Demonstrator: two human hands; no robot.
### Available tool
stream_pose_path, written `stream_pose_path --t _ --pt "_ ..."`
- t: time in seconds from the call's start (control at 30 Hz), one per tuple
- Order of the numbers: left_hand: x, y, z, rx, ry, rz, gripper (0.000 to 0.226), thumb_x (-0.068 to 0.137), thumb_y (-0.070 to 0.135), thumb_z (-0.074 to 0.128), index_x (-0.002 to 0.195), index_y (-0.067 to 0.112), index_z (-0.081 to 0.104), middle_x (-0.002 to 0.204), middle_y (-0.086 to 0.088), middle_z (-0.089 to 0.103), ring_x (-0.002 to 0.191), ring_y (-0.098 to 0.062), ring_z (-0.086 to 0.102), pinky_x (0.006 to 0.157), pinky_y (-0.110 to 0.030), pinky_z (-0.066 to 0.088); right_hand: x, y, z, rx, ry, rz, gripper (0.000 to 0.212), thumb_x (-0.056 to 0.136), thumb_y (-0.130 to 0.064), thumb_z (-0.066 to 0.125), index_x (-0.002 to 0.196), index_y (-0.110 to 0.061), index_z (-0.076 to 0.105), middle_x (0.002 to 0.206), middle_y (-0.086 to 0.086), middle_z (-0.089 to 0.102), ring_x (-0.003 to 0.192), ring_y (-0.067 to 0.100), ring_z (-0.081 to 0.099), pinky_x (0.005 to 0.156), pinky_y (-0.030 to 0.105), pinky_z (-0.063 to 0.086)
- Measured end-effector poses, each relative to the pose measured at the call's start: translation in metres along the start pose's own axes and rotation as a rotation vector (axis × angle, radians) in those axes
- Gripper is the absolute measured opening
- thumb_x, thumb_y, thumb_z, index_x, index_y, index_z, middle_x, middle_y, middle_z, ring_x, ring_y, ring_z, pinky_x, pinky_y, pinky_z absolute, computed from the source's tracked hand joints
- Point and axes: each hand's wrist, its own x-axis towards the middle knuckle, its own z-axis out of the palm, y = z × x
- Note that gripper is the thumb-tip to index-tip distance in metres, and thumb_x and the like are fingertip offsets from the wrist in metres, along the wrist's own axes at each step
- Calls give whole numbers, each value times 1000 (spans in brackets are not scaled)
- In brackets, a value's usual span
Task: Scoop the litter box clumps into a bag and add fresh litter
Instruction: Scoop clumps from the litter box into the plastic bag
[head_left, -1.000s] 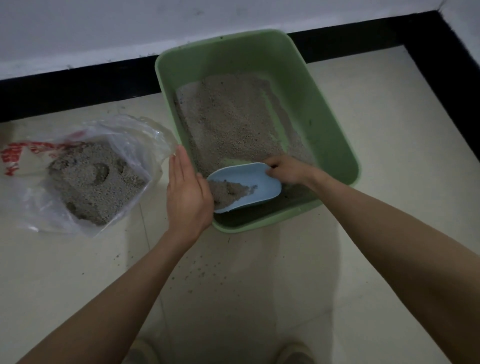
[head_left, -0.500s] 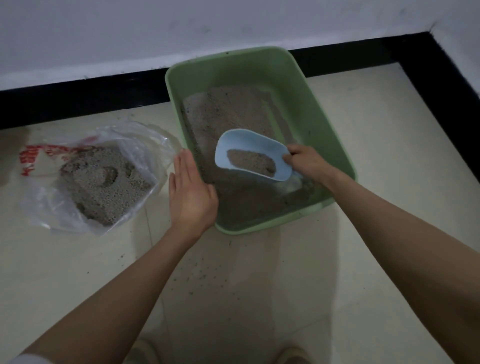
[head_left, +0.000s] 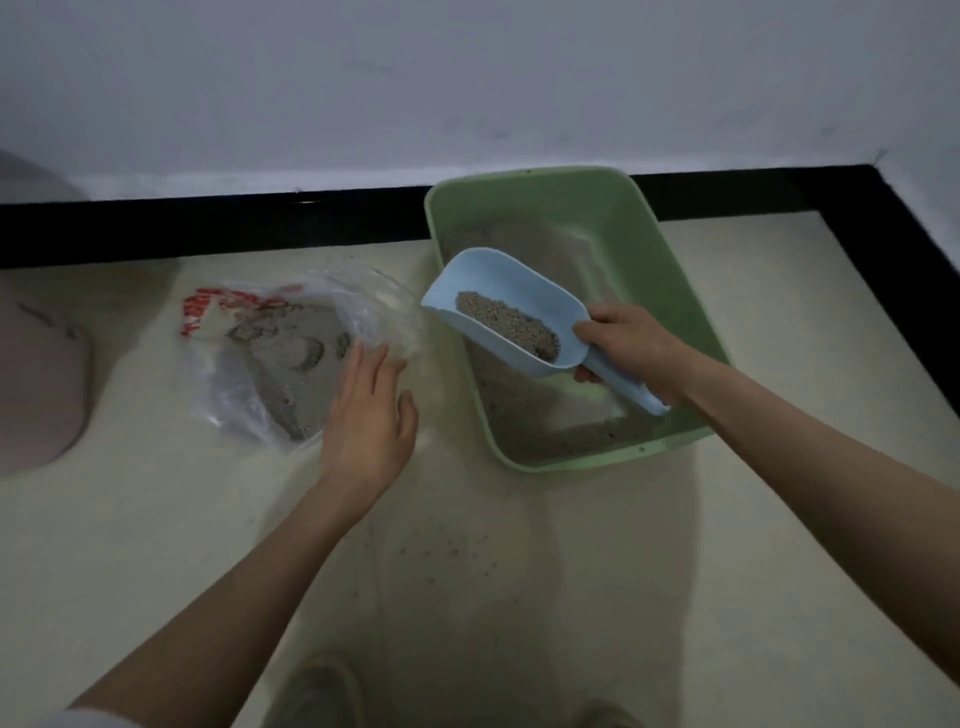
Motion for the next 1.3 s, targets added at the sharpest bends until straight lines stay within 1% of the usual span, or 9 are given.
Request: stream_pose_path --t 0.1,0.27,0.43,0.6,0.67,0.8,1.0,1.13,1.3 --pt "-10 -39 -20 121 -3 -45 38 79 2 56 117 -1 55 131 -23 49 136 -43 27 106 -57 30 6 -24 25 -109 -42 -9 24 93 -6 41 101 -6 63 69 5 59 48 14 58 47 20 49" --pt "-18 -97 -52 301 -27 -118 50 77 12 66 124 1 51 140 -26 39 137 -46 20 108 -59 19 26 -69 80 -262 -136 -40 28 95 -10 39 112 1 59 79 16 60 33 4 56 40 16 48" --pt "-10 -123 -74 -71 129 -525 79 83 31 65 142 -2 24 148 -26 21 138 -40 18 110 -46 24 42 -115 128 -452 -236 -133 32 94 -11 41 117 5 55 91 24 65 54 20 62 54 28 56" --pt "9 -119 -70 -338 85 -741 98 79 35 70 146 0 7 149 -23 19 137 -36 23 109 -41 27 33 -147 148 -987 -219 -349 21 89 -10 47 109 -5 51 108 15 61 79 26 56 66 34 45" --pt "19 -116 -67 -450 106 -853 94 79 30 71 145 1 10 147 -22 26 134 -35 31 105 -38 33 25 -149 149 -1157 -145 -449 32 89 -11 48 120 -8 45 116 11 54 91 28 52 68 34 35" --pt "27 -117 -68 -524 182 -965 55 84 14 62 132 5 37 127 -19 52 114 -34 51 84 -32 42 16 -141 143 -1273 -48 -559 50 88 -12 51 134 -12 33 118 11 49 83 27 47 63 35 32" --pt "12 -130 -81 -451 278 -903 36 81 6 58 116 3 54 112 -19 61 103 -34 56 82 -36 45 15 -116 113 -832 -35 -501 49 89 -15 48 137 -19 38 119 7 55 100 27 56 77 33 45" --pt "6 -136 -86 -371 283 -854 41 79 4 58 120 3 52 115 -19 59 104 -35 56 86 -36 44 9 -93 83 -350 -49 -347 51 87 -5 53 136 -18 46 82 -3 58 65 15 59 60 25 49" --pt "10 -103 -82 -109 304 -578 53 80 6 58 131 4 42 130 -24 39 117 -40 40 98 -44 34 10 -52 34 -8 121 -120 49 88 -2 51 136 -13 47 78 11 60 52 15 58 42 16 48"
